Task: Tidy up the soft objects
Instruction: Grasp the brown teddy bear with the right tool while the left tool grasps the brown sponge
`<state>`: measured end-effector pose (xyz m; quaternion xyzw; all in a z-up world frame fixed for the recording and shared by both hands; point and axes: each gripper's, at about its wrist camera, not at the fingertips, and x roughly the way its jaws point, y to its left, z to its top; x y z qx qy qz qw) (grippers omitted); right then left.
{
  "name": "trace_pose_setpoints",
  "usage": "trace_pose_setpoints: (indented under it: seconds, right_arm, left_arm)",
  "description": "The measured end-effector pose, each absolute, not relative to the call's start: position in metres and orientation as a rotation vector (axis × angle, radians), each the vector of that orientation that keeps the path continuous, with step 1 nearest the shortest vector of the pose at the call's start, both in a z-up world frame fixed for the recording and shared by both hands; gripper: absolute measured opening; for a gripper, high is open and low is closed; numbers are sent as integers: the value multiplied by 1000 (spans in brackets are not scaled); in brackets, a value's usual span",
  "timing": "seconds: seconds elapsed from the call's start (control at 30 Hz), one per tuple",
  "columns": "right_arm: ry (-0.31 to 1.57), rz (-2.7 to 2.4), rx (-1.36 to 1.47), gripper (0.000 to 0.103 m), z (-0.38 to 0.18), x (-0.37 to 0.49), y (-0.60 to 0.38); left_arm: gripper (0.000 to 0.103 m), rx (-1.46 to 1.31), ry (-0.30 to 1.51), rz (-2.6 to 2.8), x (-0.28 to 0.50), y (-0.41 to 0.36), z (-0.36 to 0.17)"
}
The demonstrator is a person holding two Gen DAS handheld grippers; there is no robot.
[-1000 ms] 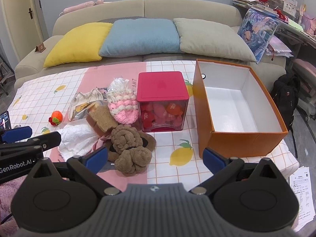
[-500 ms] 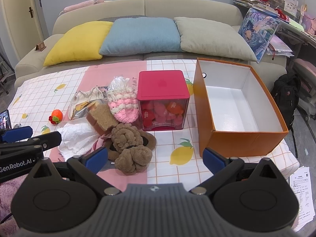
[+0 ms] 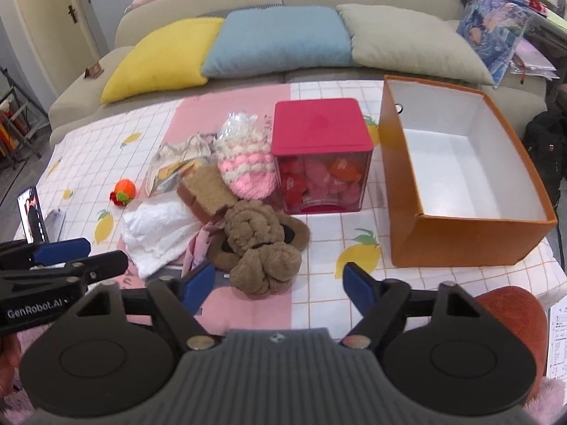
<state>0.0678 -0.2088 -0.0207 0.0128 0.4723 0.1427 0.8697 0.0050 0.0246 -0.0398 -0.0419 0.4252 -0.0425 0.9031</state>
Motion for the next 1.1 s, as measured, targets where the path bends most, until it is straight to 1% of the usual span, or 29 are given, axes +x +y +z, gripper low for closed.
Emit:
trace_pose_setpoints:
  seconds: [0.3, 0.53, 0.97, 1.0, 1.03, 1.1]
  right_arm:
    - [1059, 385, -86, 73, -56, 94, -187]
    - [1054, 448, -163, 73, -88, 125, -165]
    - [1095, 508, -203, 73, -142, 174, -131]
    - [1107, 508, -195, 71, -145, 177, -131]
    - [1117, 510, -188, 60, -148, 179, -131]
    - [1141, 519, -163, 53, -152, 181, -133]
  left_arm:
    - [70, -101, 910, -129, 26, 40, -59]
    - [70, -132, 950, -117, 50, 48, -80]
    - [70, -142, 1017, -91, 82, 51, -101]
    - [70, -145, 1019, -92, 84, 52, -102]
    - [70, -149, 1022, -93, 86, 52, -104]
    - [71, -154, 1027, -95, 90, 52, -105]
